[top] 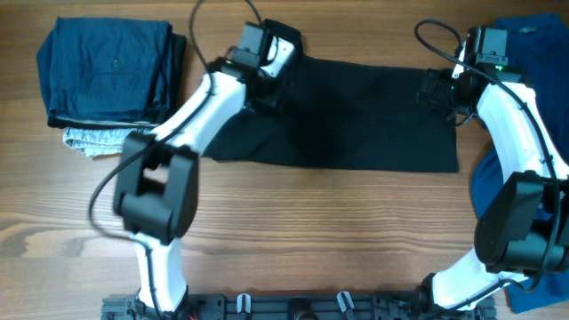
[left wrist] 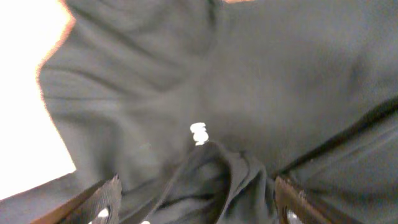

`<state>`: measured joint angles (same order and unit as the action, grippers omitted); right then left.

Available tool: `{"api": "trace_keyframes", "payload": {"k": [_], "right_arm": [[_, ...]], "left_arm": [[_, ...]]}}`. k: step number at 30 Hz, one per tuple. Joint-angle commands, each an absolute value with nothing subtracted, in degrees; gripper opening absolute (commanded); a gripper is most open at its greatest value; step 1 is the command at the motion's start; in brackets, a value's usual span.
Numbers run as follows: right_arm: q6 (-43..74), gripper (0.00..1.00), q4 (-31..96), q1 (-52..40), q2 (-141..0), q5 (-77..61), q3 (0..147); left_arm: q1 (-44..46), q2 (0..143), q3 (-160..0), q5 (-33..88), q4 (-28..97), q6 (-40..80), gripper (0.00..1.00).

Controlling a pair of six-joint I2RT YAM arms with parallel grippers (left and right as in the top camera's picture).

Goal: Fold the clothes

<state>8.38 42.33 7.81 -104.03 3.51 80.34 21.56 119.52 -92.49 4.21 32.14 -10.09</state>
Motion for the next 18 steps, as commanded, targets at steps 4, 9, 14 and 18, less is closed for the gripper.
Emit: {"api": "trace_keyframes", "payload": {"k": [4,9,14,18], "right_arm": [[9.0,1.0,42.2,7.9,-103.6,4.5,80.9],[9.0,1.0,42.2,7.9,-103.6,4.5,80.9],[9.0,0.99,42.2,7.9,-103.6,4.5,80.9],[9.0,1.0,42.2,7.9,-103.6,4.5,80.9]], "left_arm": [[14.4,115.3,-94.4,1.8,50.5,-5.5,0.55],[12.7,119.6,-94.0,1.8,51.8,-5.0,0.56],[12.7,122.5,-94.0,1.8,49.6,-1.7,0.51],[12.7,122.7,-94.0,1.8,45.5,0.7,0.5]]}}
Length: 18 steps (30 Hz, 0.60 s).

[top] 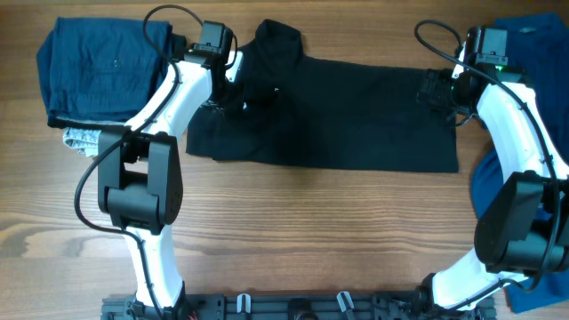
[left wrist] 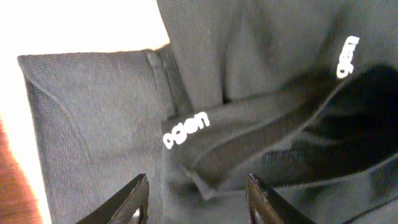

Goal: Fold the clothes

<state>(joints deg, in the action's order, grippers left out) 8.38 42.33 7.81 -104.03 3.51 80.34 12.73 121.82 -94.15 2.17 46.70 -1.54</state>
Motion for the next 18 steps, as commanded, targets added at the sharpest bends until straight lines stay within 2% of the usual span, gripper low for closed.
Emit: {"api": "trace_keyframes", "payload": {"k": [1,14,16,17,18], "right_arm": [[9.0,0.99,42.2,7.9,-103.6,4.5,80.9],[9.0,1.0,42.2,7.9,-103.6,4.5,80.9],[9.0,1.0,42.2,7.9,-103.6,4.5,80.9],[9.0,0.99,42.2,7.9,-103.6,4.5,80.9],[9.0,1.0,42.2,7.9,-103.6,4.5,80.9]], "left_arm": [[12.8,122.8,-94.0,1.8,45.0,0.7,0.51],[12.9,123.8,-90.1,-1.4,41.8,2.4,0.45],[13.2,123.8,-90.0,-1.4,41.2,2.4,0.37],[13.4,123.8,-90.0,-1.4,40.6,2.4,0.27],[13.6,123.8,-90.0,-1.4,40.4,2.4,0.22]]}}
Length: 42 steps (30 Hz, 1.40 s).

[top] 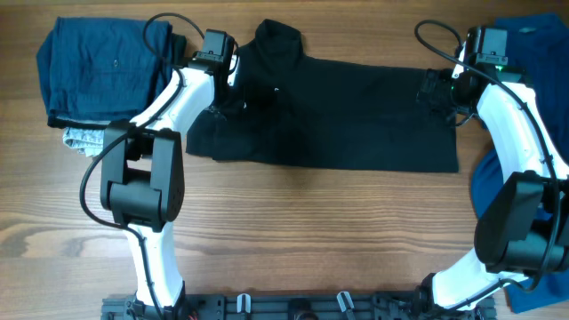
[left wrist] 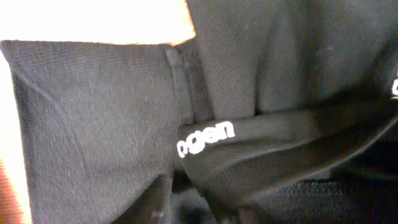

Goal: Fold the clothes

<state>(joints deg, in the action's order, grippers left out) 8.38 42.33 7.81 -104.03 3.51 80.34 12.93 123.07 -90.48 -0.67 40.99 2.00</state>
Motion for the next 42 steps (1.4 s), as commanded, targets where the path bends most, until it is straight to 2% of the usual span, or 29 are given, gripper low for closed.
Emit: {"api": "trace_keyframes", "payload": {"k": [1,5,8,13,16,18,21,26,30,33,35,39,42], "right_arm": [[9.0,1.0,42.2,7.9,-103.6,4.5,80.9],[9.0,1.0,42.2,7.9,-103.6,4.5,80.9],[9.0,1.0,42.2,7.9,-103.6,4.5,80.9],[9.0,0.99,42.2,7.9,-103.6,4.5,80.9],[9.0,0.99,42.2,7.9,-103.6,4.5,80.9],[9.0,1.0,42.2,7.9,-103.6,4.5,80.9],[9.0,0.99,42.2,7.9,-103.6,4.5,80.9],[9.0,0.99,42.2,7.9,-103.6,4.5,80.9],[9.0,0.99,42.2,7.9,-103.6,4.5,80.9],[9.0,1.0,42.2,7.9,-103.6,4.5,80.9],[9.0,1.0,42.2,7.9,-103.6,4.5,80.9],[9.0,1.0,42.2,7.9,-103.6,4.5,80.9],[9.0,1.0,42.2,7.9,-103.6,4.5,80.9]], "left_arm": [[13.8,123.8,-90.1,-1.4,40.2,2.4,0.22],[13.8,123.7,-90.1,-1.4,38.5,2.4,0.17],[13.8,123.7,-90.1,-1.7,37.6,2.4,0.04],[13.8,123.7,-90.3,-4.4,34.7,8.2,0.05],[13.8,123.7,-90.3,-4.4,32.4,10.0,0.11],[13.8,123.7,-90.2,-3.9,31.4,11.4,0.18],[13.8,123.7,-90.2,-3.3,29.9,13.9,0.21],[13.8,123.7,-90.2,4.8,25.3,17.4,0.22],[13.6,123.3,-90.7,5.1,21.0,18.9,0.19],[12.0,118.1,-94.1,5.1,28.1,18.9,0.16],[11.7,113.7,-94.1,4.5,36.0,17.0,0.05],[11.8,114.3,-93.3,3.5,50.8,12.3,0.04],[11.8,115.8,-90.7,3.1,50.4,12.4,0.04]]}}
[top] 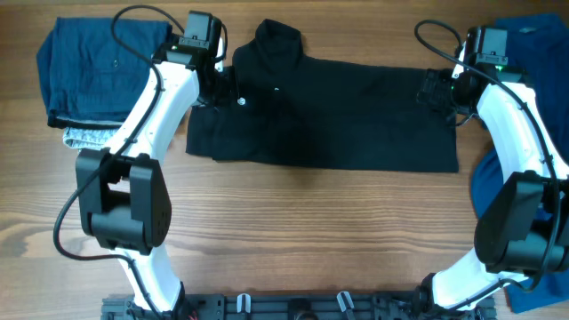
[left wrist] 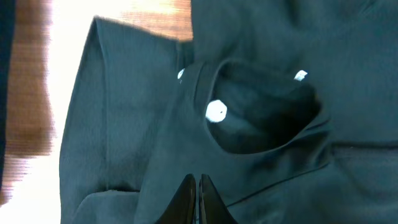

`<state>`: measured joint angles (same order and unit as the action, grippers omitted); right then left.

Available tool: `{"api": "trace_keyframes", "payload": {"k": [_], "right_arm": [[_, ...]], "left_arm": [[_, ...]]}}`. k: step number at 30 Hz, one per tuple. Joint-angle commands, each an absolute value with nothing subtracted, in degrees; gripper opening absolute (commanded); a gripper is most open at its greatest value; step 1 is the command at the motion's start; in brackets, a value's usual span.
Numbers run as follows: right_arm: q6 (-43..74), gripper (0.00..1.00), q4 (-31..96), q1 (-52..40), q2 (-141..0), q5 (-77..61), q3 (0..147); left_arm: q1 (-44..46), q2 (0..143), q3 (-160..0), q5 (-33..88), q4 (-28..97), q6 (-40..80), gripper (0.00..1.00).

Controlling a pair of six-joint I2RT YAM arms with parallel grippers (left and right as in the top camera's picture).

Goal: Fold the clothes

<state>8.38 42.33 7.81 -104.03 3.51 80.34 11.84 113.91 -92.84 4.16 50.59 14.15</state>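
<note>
A black shirt (top: 356,116) lies spread across the far half of the wooden table (top: 311,231), collar (top: 277,37) toward the back. My left gripper (top: 224,91) is at the shirt's left shoulder. In the left wrist view it (left wrist: 199,185) is shut, with a fold of the shirt (left wrist: 124,124) running up to its tips. The collar opening (left wrist: 267,118) shows just beyond. My right gripper (top: 436,89) rests at the shirt's right edge. Its jaws are lost against the black cloth.
A folded pile of dark blue clothes (top: 107,71) sits at the back left with a pale garment (top: 89,138) under it. Blue cloth (top: 524,36) lies at the right edge, behind and under the right arm.
The left gripper's jaws were closing over a fold by the printed logo; now they are shut and the wrist camera sits farther from the cloth. The right arm has not moved.
The left gripper was over the collar with the shirt's left side bunched. It then stood open farther left, with the left side spread out. After that its jaws narrowed on a fold, and now they are shut there. The right gripper stayed put.
</note>
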Motion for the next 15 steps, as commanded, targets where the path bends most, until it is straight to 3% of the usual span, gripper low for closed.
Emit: {"api": "trace_keyframes", "payload": {"k": [1,15], "right_arm": [[9.0,0.99,42.2,7.9,-103.6,4.5,80.9],[9.0,0.99,42.2,7.9,-103.6,4.5,80.9]], "left_arm": [[11.8,116.7,-89.8,2.7,50.4,12.4,0.04],[14.3,123.4,-87.9,2.7,38.2,12.4,0.04]]}}
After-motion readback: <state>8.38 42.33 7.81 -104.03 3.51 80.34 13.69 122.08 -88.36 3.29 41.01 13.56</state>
